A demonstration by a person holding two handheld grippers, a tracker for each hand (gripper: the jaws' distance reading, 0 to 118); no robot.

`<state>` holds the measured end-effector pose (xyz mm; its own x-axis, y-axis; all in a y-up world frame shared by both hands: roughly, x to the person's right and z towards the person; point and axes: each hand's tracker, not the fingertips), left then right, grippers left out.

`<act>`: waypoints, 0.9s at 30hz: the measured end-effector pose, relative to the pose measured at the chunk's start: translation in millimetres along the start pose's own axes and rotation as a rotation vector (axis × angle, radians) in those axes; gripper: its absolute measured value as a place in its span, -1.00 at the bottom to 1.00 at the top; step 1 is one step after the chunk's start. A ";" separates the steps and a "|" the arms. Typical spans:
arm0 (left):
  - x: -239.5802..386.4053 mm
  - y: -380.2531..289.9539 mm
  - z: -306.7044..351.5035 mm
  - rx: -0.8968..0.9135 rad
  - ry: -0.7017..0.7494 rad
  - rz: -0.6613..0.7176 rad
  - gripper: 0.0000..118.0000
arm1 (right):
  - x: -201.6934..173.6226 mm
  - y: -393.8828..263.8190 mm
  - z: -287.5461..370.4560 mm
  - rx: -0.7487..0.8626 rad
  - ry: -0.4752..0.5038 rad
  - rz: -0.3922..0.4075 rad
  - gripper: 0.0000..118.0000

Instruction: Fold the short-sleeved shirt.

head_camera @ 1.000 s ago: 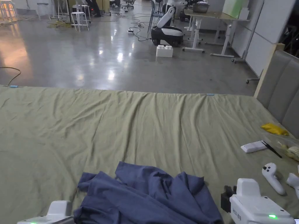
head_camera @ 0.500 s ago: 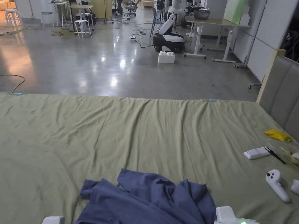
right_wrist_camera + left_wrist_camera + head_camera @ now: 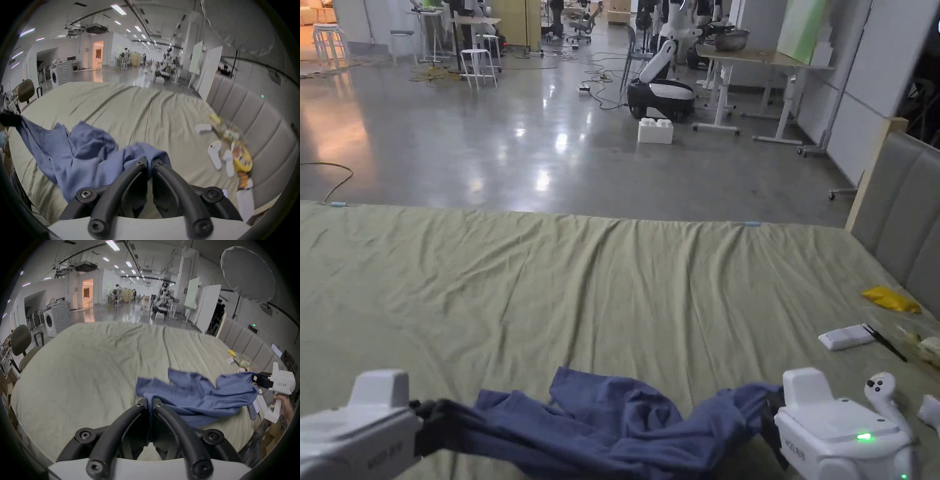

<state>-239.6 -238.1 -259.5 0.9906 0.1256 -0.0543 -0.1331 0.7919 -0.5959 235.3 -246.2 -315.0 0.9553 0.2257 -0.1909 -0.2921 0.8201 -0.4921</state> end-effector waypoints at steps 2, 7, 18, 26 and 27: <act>-6.0 25.8 12.0 0.052 -0.003 -0.002 -0.89 | 4.1 19.9 15.0 0.050 -0.009 -0.001 -0.92; -23.7 86.9 37.7 0.157 0.026 -0.004 -0.89 | 23.4 70.2 42.2 0.143 -0.045 -0.069 -0.92; -17.7 176.8 57.6 0.273 0.076 -0.041 -0.89 | 24.3 173.7 59.4 0.324 -0.074 -0.028 -0.92; -22.1 242.8 46.5 0.337 0.117 -0.031 -0.89 | 26.3 252.8 44.3 0.412 -0.126 -0.009 -0.92; -21.9 251.9 47.5 0.354 0.121 -0.033 -0.89 | 25.7 262.0 42.6 0.411 -0.127 -0.015 -0.92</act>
<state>-296.3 -13.0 -370.4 0.9882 0.0418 -0.1470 -0.0830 0.9544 -0.2866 185.2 -3.0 -412.6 0.9647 0.2545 -0.0679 -0.2607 0.9591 -0.1101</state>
